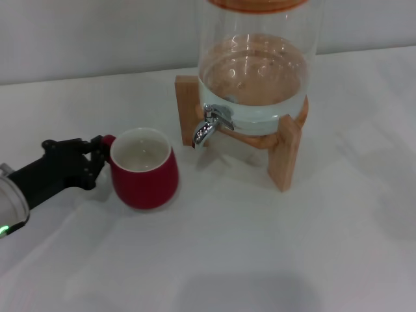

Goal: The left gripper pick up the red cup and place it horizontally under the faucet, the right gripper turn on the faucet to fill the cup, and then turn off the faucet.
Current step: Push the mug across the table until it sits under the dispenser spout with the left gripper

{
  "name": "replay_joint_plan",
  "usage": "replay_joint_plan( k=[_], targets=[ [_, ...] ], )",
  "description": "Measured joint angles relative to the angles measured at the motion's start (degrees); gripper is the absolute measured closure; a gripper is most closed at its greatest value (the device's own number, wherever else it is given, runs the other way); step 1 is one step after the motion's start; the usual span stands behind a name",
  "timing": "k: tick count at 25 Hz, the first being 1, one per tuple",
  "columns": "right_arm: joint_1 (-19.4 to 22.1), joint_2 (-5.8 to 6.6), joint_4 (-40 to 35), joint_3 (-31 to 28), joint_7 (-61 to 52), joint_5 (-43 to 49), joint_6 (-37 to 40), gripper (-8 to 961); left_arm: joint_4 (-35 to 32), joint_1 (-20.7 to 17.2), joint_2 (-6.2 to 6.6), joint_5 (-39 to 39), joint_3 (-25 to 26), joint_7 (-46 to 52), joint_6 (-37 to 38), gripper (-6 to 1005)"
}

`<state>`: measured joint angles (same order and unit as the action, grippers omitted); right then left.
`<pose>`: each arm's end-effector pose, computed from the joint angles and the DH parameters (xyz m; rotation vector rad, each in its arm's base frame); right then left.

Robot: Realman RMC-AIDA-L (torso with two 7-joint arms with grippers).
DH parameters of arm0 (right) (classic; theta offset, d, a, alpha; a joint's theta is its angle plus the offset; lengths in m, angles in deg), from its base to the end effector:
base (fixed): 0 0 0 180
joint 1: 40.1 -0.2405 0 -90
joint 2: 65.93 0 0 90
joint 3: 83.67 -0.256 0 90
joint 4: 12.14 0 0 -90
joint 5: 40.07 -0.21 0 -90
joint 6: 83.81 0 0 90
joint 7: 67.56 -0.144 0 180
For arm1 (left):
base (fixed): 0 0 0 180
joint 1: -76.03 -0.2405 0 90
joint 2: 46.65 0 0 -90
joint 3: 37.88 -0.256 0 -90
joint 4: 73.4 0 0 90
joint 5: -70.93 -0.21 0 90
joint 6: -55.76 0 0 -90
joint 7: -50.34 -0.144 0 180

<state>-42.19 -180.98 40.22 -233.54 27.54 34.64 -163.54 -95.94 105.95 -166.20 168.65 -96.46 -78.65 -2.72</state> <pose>0.3748 0.2372 0.1856 -1.6610 0.7518 0.9357 -0.2857 0.3602 -0.0464 -2.3781 -0.4484 -0.5349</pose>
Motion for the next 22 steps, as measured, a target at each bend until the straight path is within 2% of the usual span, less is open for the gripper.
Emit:
replay_joint_plan(
  k=[7, 22],
  targets=[
    [-0.01, 0.00, -0.01, 0.02, 0.00, 0.00, -0.62, 231, 0.58, 2.24, -0.07, 0.07, -6.14, 3.63, 3.80, 888],
    [-0.35, 0.00, -0.12, 0.03, 0.00, 0.00, -1.23, 231, 0.99, 5.67, -0.15, 0.09, -12.60, 7.44, 5.76, 889]
  ],
)
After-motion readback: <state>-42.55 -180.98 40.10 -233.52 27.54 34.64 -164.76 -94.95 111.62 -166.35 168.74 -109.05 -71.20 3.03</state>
